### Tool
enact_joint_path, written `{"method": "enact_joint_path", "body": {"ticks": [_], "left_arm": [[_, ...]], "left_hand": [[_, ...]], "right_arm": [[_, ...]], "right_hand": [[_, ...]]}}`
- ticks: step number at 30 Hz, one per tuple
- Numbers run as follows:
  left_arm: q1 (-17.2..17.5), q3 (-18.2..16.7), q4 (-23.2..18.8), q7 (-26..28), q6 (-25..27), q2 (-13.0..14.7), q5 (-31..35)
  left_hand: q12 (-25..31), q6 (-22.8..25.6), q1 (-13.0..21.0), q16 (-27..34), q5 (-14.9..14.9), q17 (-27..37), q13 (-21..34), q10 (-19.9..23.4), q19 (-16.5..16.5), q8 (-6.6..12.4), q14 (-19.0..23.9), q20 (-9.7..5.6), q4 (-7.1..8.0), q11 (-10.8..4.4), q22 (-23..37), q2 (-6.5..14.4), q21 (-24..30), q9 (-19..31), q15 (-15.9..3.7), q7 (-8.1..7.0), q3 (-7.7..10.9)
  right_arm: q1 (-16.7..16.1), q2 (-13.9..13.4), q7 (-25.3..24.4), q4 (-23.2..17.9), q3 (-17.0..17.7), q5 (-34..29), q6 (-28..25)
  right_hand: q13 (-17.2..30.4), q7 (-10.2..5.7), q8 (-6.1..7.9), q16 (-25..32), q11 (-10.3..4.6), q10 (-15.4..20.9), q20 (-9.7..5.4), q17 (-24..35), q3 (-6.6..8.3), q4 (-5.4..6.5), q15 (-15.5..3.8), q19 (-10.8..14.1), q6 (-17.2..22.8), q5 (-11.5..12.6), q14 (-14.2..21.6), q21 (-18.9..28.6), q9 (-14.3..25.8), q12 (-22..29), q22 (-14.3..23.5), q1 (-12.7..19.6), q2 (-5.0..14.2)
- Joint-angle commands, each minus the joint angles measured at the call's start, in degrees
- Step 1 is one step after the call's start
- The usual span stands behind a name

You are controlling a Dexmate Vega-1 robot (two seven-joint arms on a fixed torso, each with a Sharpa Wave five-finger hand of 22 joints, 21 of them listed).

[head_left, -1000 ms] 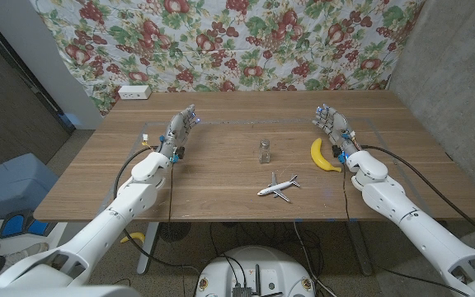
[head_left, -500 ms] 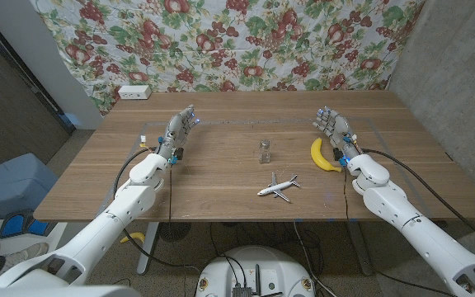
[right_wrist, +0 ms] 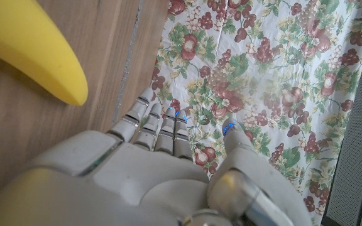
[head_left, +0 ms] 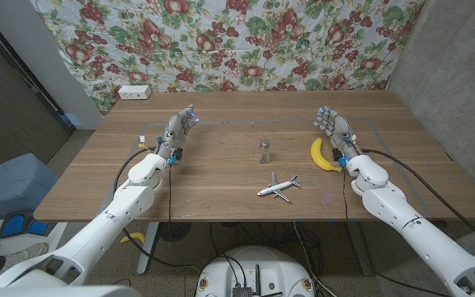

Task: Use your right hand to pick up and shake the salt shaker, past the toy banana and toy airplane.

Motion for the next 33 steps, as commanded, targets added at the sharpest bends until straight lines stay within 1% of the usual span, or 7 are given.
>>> {"method": "enact_joint_path", "body": {"ticks": [1, 5, 12, 22, 26, 33], "left_arm": [[-0.50, 0.24, 0.79, -0.08, -0.45, 0.01, 0.75], [-0.55, 0.25, 0.82, 0.28, -0.59, -0.02, 1.04], [-0.56, 0.05, 1.13, 0.38, -0.86, -0.11, 0.93], [-0.58, 0.02, 1.46, 0.12, -1.17, -0.30, 0.75], [-0.55, -0.05, 1.50, 0.10, -1.44, -0.42, 0.69], [-0.49, -0.10, 1.72, -0.24, -1.62, -0.53, 0.41]], "left_hand": [[0.16, 0.43, 0.83, 0.06, 0.20, -0.01, 0.30, 0.52, 0.30, 0.30, 0.01, -0.09, -0.45, -0.17, 0.11, 2.27, -0.25, 0.20, -0.01, 0.15, 0.05], [0.22, 0.59, 0.86, 0.05, 0.19, -0.01, 0.30, 0.70, 0.38, 0.34, 0.05, -0.03, -0.55, -0.06, 0.11, 2.30, -0.38, 0.20, -0.03, 0.11, 0.01], [0.21, 0.71, 0.88, 0.07, 0.18, 0.01, 0.31, 0.76, 0.49, 0.33, 0.15, -0.07, -0.66, -0.11, 0.12, 2.36, -0.59, 0.18, -0.11, 0.12, -0.07], [0.21, 0.91, 0.94, 0.05, 0.17, 0.01, 0.31, 0.86, 0.67, 0.34, 0.22, 0.04, -0.85, -0.02, 0.12, 2.41, -0.89, 0.17, -0.15, 0.08, -0.18], [0.22, 0.98, 0.95, 0.04, 0.17, 0.02, 0.31, 0.92, 0.76, 0.34, 0.24, 0.05, -0.90, -0.04, 0.13, 2.43, -1.00, 0.17, -0.19, 0.09, -0.22], [0.23, 1.06, 0.99, 0.03, 0.17, 0.03, 0.31, 1.02, 0.85, 0.33, 0.26, 0.12, -1.00, -0.03, 0.13, 2.46, -1.19, 0.17, -0.20, 0.08, -0.27]], "right_arm": [[-0.45, -0.69, -2.92, -1.78, -0.50, -3.08, -0.41], [-0.39, -0.97, -3.75, -2.27, -0.79, -4.22, -0.81], [-0.44, -1.38, -5.35, -3.33, -1.20, -6.18, -1.47], [-0.57, -1.80, -7.36, -4.77, -1.87, -8.94, -2.33], [-1.00, -2.25, -8.67, -5.98, -2.12, -10.48, -3.02], [-1.81, -2.85, -10.55, -7.99, -2.36, -12.59, -4.18]], "right_hand": [[0.22, -0.08, 0.02, 0.05, -0.12, 0.85, 0.43, 0.03, 0.01, -0.34, 0.37, 0.15, 0.66, 0.51, 0.50, -0.47, 0.06, -0.21, 0.27, 0.08, 0.21], [0.22, -0.10, 0.03, 0.01, -0.46, 0.89, 0.59, -0.04, 0.00, -0.47, 0.44, 0.09, 0.76, 0.56, 0.50, -0.57, 0.06, -0.27, 0.29, 0.17, 0.16], [0.24, -0.42, 0.07, 0.02, -0.49, 1.03, 0.80, -0.12, -0.02, -0.60, 0.48, -0.01, 1.01, 0.62, 0.66, -0.73, 0.06, -0.32, 0.31, 0.26, 0.11], [0.25, -0.43, 0.04, -0.01, -0.54, 1.14, 0.80, -0.22, -0.06, -0.74, 0.46, 0.02, 1.15, 0.70, 0.76, -0.90, 0.06, -0.43, 0.34, 0.35, 0.09], [0.26, -0.42, 0.01, 0.00, -0.56, 1.25, 0.74, -0.26, -0.08, -0.78, 0.41, 0.37, 1.15, 0.73, 0.85, -0.84, 0.07, -0.45, 0.36, 0.38, 0.09], [0.27, -0.46, -0.02, 0.01, -0.55, 1.33, 1.07, -0.31, -0.13, -0.83, 0.25, 0.56, 1.19, 0.77, 0.97, -0.86, 0.07, -0.51, 0.40, 0.40, 0.08]]}}
